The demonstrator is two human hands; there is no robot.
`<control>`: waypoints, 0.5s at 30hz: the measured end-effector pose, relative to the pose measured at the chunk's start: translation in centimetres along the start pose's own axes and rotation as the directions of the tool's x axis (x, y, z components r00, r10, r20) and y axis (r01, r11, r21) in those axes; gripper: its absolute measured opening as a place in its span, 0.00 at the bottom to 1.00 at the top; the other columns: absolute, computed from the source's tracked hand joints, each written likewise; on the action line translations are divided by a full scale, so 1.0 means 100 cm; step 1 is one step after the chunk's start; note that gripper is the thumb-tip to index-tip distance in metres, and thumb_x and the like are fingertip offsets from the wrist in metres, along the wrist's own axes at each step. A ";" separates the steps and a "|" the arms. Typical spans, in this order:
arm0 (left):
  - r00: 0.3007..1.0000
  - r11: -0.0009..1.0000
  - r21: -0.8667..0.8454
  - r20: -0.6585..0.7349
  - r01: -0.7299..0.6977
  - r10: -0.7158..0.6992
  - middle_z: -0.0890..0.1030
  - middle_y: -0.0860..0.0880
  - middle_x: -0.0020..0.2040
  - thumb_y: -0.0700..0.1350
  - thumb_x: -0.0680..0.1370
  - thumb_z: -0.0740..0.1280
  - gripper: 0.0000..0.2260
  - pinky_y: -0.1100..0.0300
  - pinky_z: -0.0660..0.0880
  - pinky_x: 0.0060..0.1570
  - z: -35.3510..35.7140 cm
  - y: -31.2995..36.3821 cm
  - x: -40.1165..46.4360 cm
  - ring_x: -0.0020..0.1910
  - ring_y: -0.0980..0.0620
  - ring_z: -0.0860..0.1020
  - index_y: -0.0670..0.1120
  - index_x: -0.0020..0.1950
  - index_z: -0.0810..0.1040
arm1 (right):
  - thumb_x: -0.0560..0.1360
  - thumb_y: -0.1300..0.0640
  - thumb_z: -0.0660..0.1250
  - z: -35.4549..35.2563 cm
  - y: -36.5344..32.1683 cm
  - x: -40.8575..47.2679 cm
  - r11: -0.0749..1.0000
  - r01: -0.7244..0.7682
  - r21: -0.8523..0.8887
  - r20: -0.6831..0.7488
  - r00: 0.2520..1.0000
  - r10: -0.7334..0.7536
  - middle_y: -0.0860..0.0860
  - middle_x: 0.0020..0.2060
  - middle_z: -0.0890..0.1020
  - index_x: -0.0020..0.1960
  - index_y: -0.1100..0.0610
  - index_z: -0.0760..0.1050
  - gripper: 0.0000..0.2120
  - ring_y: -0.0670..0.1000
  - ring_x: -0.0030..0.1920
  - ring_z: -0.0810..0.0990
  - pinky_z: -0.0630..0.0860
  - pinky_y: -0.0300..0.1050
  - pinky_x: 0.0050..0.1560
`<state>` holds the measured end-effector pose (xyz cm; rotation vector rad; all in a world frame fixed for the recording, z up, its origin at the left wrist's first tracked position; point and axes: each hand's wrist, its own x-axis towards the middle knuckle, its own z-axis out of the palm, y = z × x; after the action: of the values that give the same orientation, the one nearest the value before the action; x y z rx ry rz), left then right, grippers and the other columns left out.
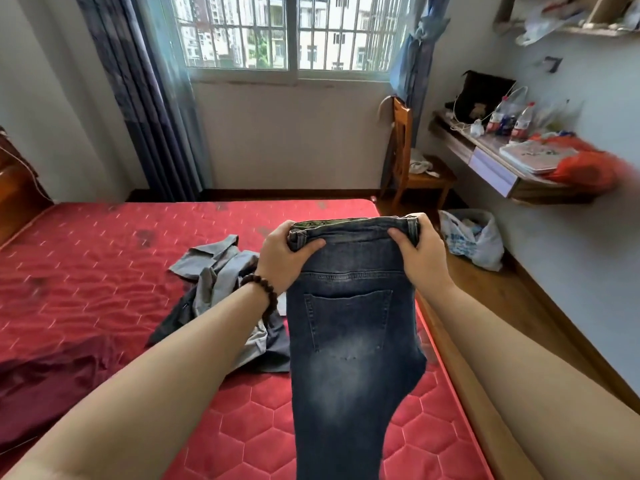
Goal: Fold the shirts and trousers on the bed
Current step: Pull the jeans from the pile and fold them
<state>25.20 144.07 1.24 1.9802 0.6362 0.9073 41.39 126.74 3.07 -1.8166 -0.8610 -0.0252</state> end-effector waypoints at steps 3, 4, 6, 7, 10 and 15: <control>0.997 0.998 0.047 0.062 0.033 -0.036 0.79 0.54 0.41 0.51 0.72 0.74 0.13 0.67 0.71 0.39 0.012 -0.042 0.034 0.38 0.57 0.76 0.45 0.47 0.75 | 0.76 0.53 0.68 0.033 0.028 0.024 0.999 -0.045 -0.002 -0.030 0.999 0.045 0.41 0.40 0.78 0.50 0.55 0.74 0.07 0.38 0.42 0.77 0.70 0.27 0.43; 0.996 0.997 0.065 0.070 0.043 -0.048 0.79 0.54 0.41 0.52 0.72 0.74 0.14 0.67 0.71 0.39 0.018 -0.056 0.044 0.38 0.56 0.76 0.45 0.47 0.75 | 0.75 0.53 0.69 0.044 0.040 0.032 0.999 -0.051 -0.002 -0.050 0.997 0.051 0.41 0.39 0.78 0.48 0.55 0.74 0.07 0.37 0.40 0.77 0.70 0.27 0.42; 0.995 0.993 0.098 0.070 0.061 -0.068 0.79 0.52 0.41 0.53 0.71 0.74 0.16 0.63 0.71 0.40 0.035 -0.086 0.062 0.39 0.53 0.76 0.43 0.47 0.76 | 0.74 0.55 0.71 0.066 0.068 0.046 0.998 -0.065 -0.003 -0.083 0.994 0.065 0.41 0.36 0.77 0.46 0.54 0.74 0.06 0.35 0.37 0.76 0.67 0.26 0.39; 0.995 0.991 0.114 0.064 0.073 -0.081 0.80 0.52 0.40 0.55 0.71 0.74 0.16 0.60 0.72 0.40 0.044 -0.100 0.071 0.39 0.52 0.76 0.44 0.47 0.76 | 0.74 0.55 0.71 0.076 0.082 0.053 0.998 -0.070 -0.005 -0.092 0.993 0.070 0.41 0.35 0.77 0.46 0.54 0.73 0.07 0.35 0.36 0.75 0.67 0.26 0.39; 0.991 0.982 0.155 0.055 0.110 -0.119 0.79 0.52 0.38 0.56 0.70 0.74 0.16 0.62 0.68 0.38 0.074 -0.141 0.096 0.39 0.52 0.76 0.46 0.43 0.74 | 0.74 0.55 0.71 0.103 0.131 0.077 0.996 -0.086 -0.024 -0.093 0.992 0.083 0.45 0.34 0.77 0.46 0.56 0.74 0.07 0.40 0.34 0.74 0.66 0.25 0.39; 0.988 0.973 0.179 0.033 0.143 -0.151 0.78 0.54 0.39 0.57 0.70 0.74 0.16 0.67 0.65 0.36 0.121 -0.202 0.137 0.39 0.53 0.75 0.46 0.45 0.76 | 0.75 0.53 0.70 0.141 0.203 0.117 0.991 -0.100 -0.087 -0.075 0.993 0.094 0.51 0.38 0.78 0.49 0.60 0.74 0.11 0.50 0.37 0.74 0.65 0.34 0.38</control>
<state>41.15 158.31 -15.62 2.0726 0.8499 0.7333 56.23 141.36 -14.60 -1.9292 -0.7308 -0.0676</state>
